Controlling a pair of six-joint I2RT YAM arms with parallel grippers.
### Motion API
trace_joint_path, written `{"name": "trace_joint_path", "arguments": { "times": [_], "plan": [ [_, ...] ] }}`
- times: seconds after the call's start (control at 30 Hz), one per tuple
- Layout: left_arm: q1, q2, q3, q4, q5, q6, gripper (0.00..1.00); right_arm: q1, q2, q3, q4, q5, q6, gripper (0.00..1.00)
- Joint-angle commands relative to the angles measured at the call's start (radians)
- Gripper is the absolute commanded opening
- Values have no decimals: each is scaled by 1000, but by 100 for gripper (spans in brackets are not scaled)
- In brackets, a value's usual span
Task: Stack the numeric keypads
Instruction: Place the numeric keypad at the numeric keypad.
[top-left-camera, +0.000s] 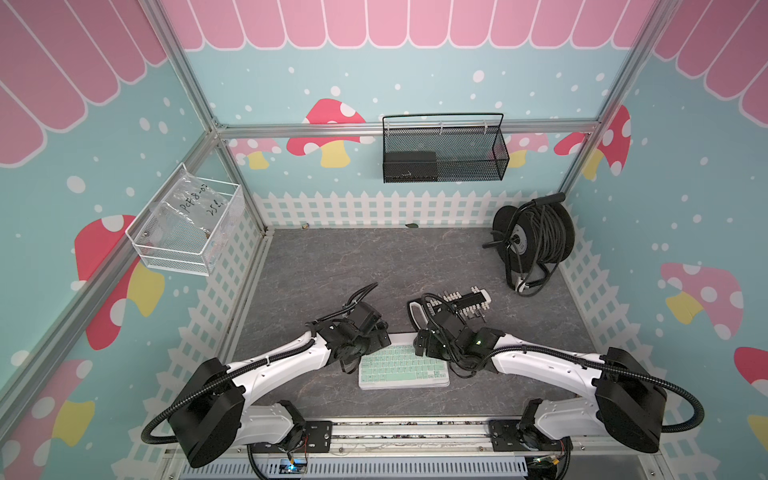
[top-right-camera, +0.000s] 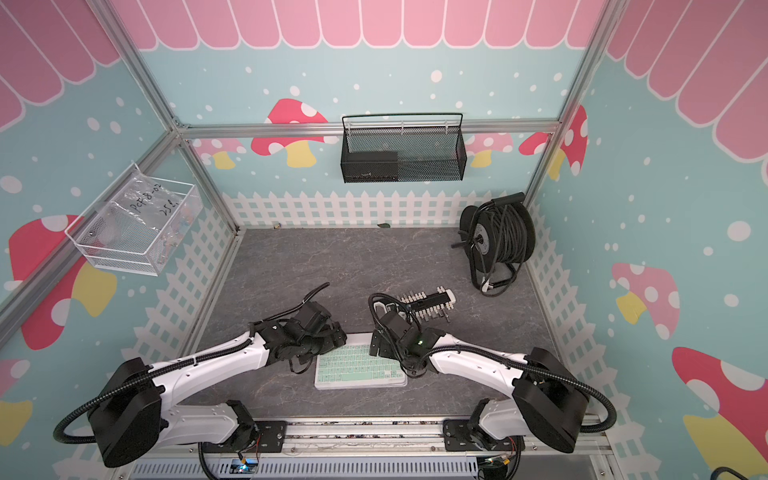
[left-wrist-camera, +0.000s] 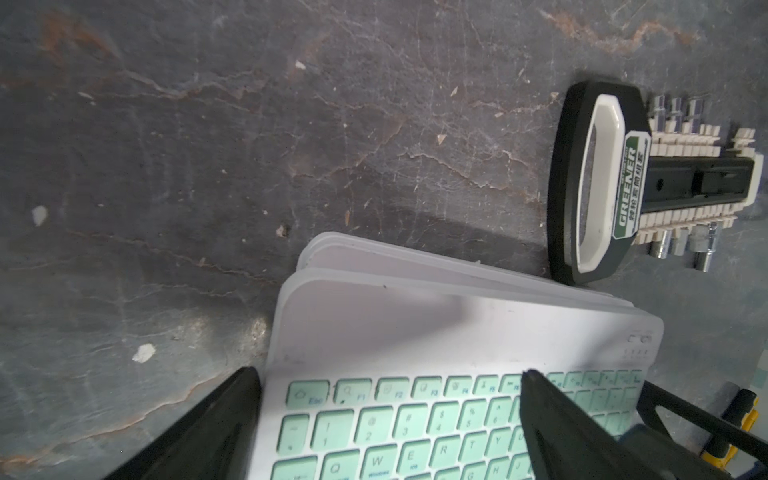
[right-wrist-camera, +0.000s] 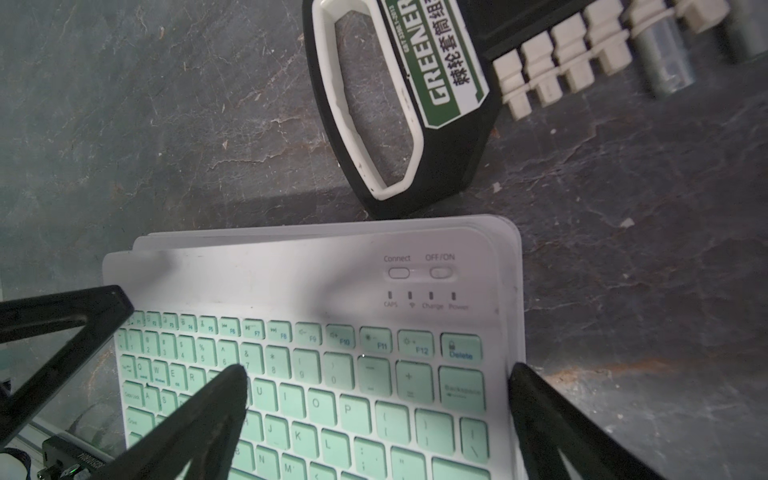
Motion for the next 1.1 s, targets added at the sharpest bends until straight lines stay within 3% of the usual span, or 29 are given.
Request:
{"name": "trace_joint_path", "arguments": {
  "times": [0.0,0.63,1.07],
  "plan": [
    [2,-28,11,0,-11,3,98,18,33,52,9,-5,5,100],
    [16,-24,-23,20,-10,27,98,34,57,70,-7,18,20,100],
    [18,54,24,27,26,70,98,35,82,78,-8,33,31,100]
  ]
}}
